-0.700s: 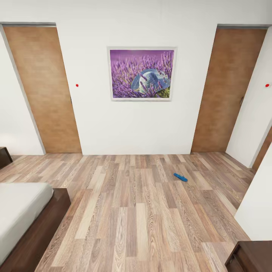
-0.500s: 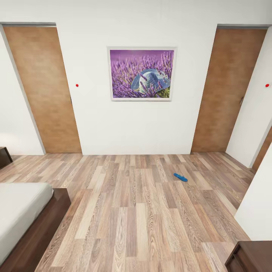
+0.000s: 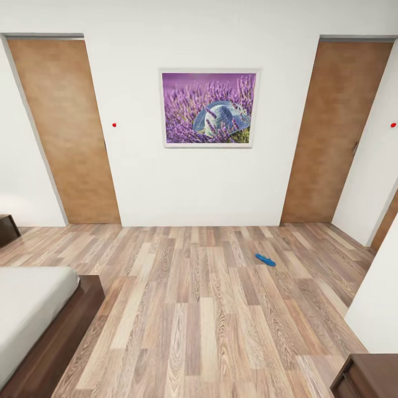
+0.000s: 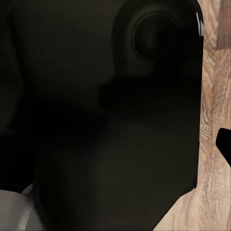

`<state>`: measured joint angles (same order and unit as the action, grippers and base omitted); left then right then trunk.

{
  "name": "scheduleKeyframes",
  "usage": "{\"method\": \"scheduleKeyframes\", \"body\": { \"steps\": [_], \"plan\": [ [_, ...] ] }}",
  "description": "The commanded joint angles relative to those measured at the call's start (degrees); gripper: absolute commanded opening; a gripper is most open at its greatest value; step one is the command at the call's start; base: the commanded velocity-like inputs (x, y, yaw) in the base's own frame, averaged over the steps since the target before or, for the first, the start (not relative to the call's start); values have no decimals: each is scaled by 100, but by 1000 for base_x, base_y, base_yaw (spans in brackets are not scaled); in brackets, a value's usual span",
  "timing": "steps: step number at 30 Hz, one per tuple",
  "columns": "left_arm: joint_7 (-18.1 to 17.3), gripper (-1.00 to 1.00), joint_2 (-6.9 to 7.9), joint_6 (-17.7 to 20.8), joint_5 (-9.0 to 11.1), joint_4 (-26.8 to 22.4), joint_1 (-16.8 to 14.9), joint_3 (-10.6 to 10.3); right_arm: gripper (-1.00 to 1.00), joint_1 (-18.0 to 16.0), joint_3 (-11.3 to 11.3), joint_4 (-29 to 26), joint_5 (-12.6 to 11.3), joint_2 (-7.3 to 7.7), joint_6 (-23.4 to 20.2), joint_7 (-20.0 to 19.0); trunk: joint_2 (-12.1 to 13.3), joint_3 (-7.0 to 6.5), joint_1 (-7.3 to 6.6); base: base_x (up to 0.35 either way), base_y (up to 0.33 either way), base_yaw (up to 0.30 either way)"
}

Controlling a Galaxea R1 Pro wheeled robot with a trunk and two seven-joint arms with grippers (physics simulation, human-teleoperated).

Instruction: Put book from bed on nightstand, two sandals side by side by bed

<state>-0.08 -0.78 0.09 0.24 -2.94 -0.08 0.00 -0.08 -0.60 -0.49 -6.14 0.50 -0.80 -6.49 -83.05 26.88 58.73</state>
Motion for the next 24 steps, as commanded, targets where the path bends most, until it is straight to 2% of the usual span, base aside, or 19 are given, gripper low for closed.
{"method": "scheduleKeyframes", "body": {
  "steps": [1,4,14,15,24],
  "plan": [
    [-1,100,-1,1,2,-6,-1,2,100,-1,-2,-4,-94,2,-8,-59,-3,5,0,0,0,170],
    [-1,100,-1,0,2,-5,-1,1,100,-1,-2,-4,-190,2,-8,-155,-3,5,0,0,0,203],
    [-1,100,-1,0,2,-4,-1,0,100,-1,-2,-4,-195,2,-8,-476,-3,5,0,0,0,247],
    [-1,100,-1,0,2,-4,-1,0,100,-1,-2,-4,-193,2,-8,-1390,-3,5,0,0,0,278],
    [-1,100,-1,0,2,-5,-1,0,100,-1,-2,-4,-195,2,-8,-1390,-3,5,0,0,0,288]
  ]
}}
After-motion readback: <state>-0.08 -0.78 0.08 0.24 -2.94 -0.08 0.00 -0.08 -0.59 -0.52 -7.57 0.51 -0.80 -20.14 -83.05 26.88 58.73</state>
